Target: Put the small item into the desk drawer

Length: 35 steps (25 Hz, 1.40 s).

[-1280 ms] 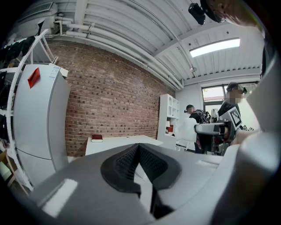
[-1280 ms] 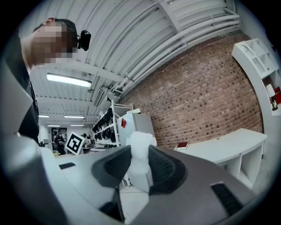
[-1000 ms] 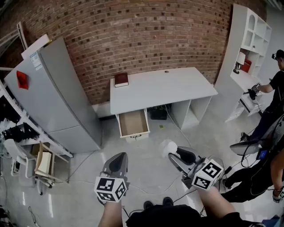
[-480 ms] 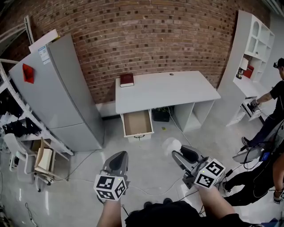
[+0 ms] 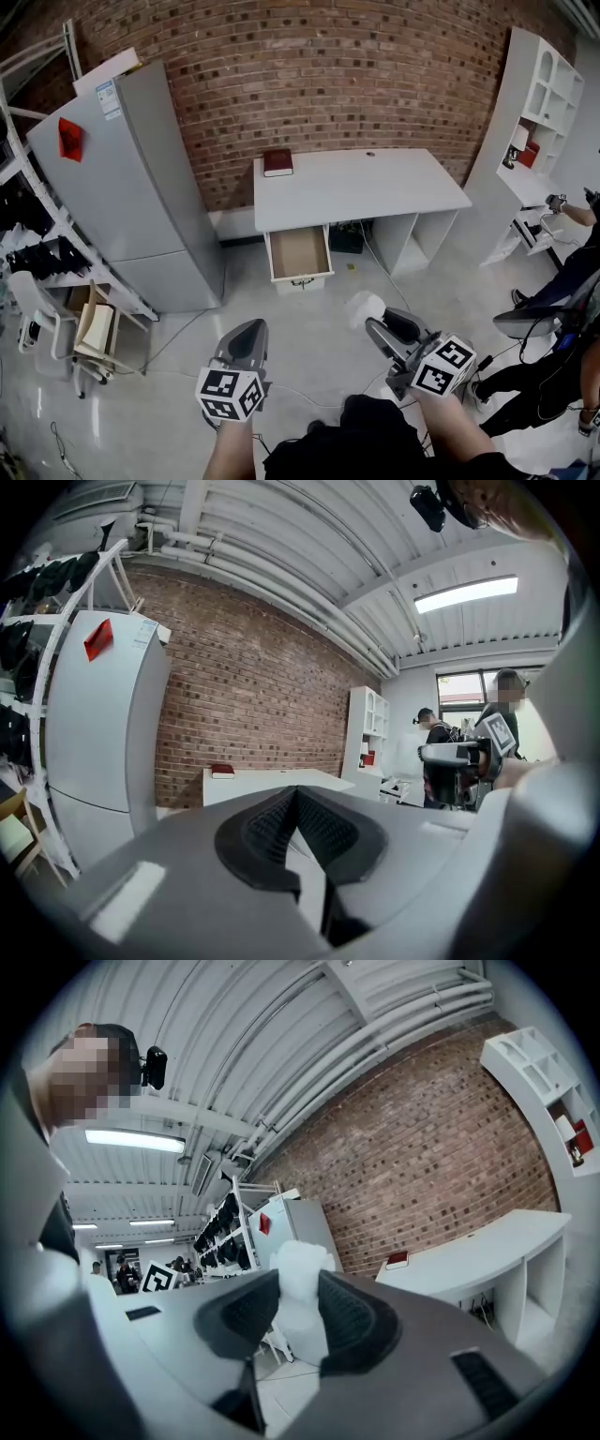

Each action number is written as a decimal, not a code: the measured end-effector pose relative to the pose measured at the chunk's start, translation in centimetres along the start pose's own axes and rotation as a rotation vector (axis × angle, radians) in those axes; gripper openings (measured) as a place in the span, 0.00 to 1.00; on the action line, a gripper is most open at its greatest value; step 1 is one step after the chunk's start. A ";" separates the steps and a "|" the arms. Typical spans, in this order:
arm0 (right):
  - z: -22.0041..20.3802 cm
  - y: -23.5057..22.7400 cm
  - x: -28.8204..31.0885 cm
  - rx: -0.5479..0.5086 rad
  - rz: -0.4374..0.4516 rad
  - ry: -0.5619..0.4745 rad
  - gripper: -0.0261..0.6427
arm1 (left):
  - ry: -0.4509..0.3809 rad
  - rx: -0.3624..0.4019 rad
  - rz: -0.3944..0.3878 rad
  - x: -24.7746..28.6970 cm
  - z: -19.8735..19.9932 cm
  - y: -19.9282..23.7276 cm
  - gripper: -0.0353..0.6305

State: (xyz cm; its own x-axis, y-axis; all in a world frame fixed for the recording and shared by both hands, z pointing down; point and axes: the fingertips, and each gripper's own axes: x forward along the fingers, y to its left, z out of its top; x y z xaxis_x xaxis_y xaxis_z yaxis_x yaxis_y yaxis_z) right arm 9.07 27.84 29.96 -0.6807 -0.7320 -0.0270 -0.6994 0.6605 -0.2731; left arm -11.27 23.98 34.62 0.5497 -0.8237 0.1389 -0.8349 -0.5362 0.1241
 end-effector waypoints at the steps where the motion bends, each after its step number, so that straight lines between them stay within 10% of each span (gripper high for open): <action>1: -0.1 0.1 0.3 0.007 0.001 0.003 0.24 | 0.000 -0.003 0.005 -0.3 0.0 0.4 0.07; 16: -1.0 -2.5 4.5 0.086 0.041 0.031 0.24 | 0.022 -0.037 0.068 1.2 -1.0 4.0 0.07; 35: 0.5 -21.3 12.8 0.205 0.074 0.063 0.24 | 0.145 0.006 0.067 21.0 0.7 5.7 0.07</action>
State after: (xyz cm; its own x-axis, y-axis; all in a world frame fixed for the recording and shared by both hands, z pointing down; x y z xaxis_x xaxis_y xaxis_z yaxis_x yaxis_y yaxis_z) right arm 15.34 4.33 34.94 -0.7450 -0.6671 0.0040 -0.5927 0.6591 -0.4629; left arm -4.50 3.46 37.61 0.4905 -0.8228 0.2871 -0.8698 -0.4823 0.1041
